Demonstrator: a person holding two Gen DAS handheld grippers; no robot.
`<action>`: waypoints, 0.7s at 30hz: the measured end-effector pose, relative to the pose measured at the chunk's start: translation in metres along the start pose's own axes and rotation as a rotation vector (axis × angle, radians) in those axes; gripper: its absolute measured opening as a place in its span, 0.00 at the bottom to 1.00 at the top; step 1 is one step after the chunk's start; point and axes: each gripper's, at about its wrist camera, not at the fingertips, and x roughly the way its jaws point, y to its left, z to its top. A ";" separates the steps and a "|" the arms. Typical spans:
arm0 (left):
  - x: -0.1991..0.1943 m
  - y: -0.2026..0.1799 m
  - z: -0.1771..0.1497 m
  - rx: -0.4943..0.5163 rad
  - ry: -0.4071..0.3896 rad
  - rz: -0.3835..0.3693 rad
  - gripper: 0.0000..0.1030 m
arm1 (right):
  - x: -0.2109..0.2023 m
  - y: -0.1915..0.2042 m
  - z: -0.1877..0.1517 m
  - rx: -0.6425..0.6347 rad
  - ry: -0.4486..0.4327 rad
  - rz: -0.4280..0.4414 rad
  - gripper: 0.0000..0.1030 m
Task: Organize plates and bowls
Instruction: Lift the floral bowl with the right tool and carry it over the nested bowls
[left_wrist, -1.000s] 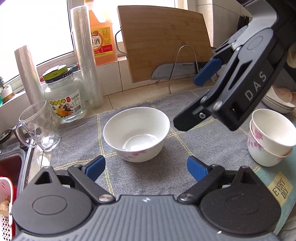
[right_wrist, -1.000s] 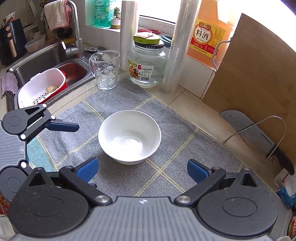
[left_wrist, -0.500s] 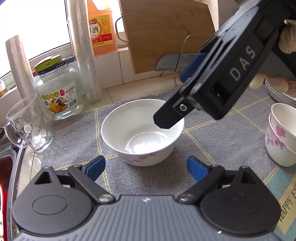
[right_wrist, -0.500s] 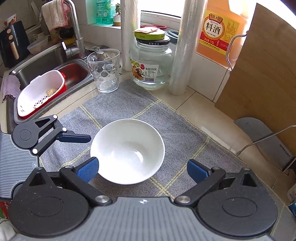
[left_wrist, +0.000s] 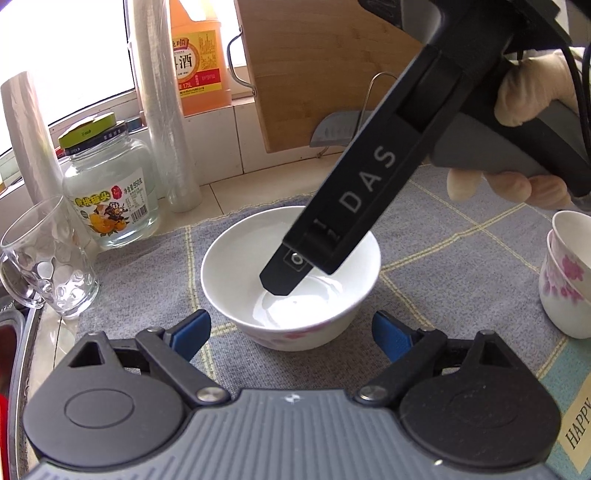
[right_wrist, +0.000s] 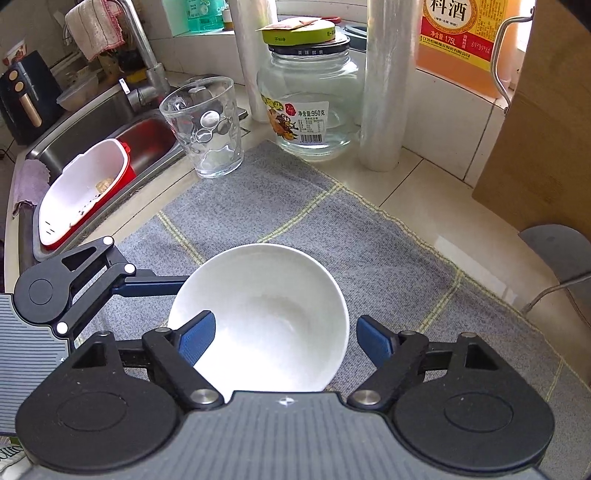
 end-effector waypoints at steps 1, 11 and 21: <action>0.000 0.000 0.000 0.001 -0.001 -0.002 0.90 | 0.001 0.000 0.000 -0.002 0.003 0.000 0.83; 0.006 0.005 0.003 0.013 -0.015 -0.015 0.85 | 0.005 -0.005 0.002 0.013 0.022 0.035 0.72; 0.007 0.007 0.006 -0.005 -0.001 -0.024 0.84 | 0.007 -0.006 0.002 0.024 0.025 0.041 0.71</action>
